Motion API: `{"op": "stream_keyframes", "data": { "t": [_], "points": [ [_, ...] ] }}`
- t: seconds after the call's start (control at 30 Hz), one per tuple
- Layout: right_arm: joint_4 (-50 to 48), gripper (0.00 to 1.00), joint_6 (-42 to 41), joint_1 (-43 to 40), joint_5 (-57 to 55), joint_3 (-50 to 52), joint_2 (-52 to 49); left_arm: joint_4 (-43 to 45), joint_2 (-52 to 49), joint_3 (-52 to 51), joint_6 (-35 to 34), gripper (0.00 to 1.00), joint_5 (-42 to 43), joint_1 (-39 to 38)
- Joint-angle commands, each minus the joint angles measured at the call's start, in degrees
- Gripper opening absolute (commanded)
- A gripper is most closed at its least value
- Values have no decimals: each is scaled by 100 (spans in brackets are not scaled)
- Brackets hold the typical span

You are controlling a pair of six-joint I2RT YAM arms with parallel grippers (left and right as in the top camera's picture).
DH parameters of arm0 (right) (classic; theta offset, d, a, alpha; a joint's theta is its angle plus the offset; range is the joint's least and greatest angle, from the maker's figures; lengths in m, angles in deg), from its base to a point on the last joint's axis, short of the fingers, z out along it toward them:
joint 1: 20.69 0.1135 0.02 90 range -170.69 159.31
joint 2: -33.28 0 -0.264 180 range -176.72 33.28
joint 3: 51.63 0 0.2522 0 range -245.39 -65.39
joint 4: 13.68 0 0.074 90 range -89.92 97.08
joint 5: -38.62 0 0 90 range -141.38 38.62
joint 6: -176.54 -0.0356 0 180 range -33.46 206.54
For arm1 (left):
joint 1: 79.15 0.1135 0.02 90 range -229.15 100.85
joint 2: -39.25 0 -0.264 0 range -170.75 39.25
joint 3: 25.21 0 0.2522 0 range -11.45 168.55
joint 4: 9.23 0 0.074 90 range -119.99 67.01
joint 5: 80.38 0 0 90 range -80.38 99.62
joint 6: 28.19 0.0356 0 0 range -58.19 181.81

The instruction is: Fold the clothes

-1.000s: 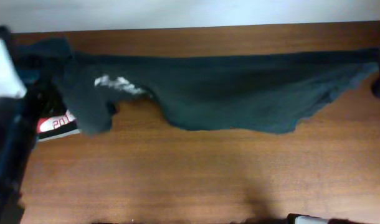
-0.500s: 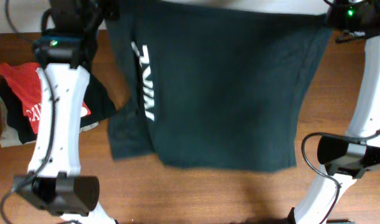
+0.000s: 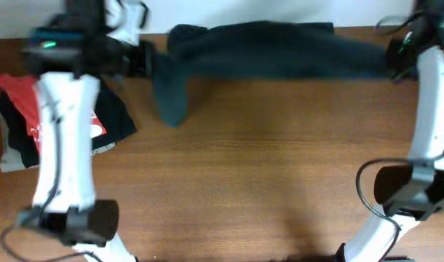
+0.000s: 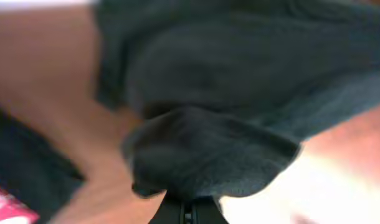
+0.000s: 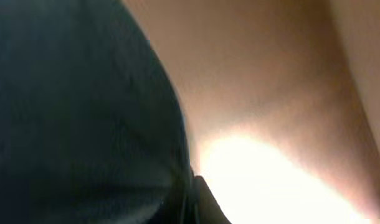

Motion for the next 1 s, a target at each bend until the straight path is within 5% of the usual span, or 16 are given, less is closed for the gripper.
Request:
{"op": "stream_keyframes", "data": {
  "t": [0.0,0.2,0.27,0.3,0.4,0.43,0.57,0.73,0.83,0.97],
  "points": [
    [63,4,-704,-219,-1386,1220,94,-28,-140,-1578,264,0,704,-595],
    [138,4,-1259,-975,-1305,1869,118,-232,-138,-3899,267,0,1163,-2061],
    [120,4,-1259,-997,-1209,1871,118,-238,-136,-4013,256,75,826,-2297],
    [118,4,-1257,-986,-1156,1871,118,-240,-83,-3956,223,82,527,-2282],
    [125,4,-1257,-986,-1110,1871,118,-96,282,-3764,-170,84,-103,-1867],
    [122,4,-1257,-986,-1084,1871,118,52,461,-3764,-503,96,-531,-1626],
    [118,4,-1255,-986,-1021,1871,118,295,520,-4072,-1115,90,-568,-1139],
    [96,4,-1233,-986,-977,1871,118,1622,520,-5724,-1794,89,365,-1191],
    [79,4,-1233,-986,-975,1871,118,2715,520,-6249,-1856,82,435,-1191],
    [79,4,-1213,-986,-938,1871,118,3032,520,-6341,-1878,74,323,-1191]
  ]
}}
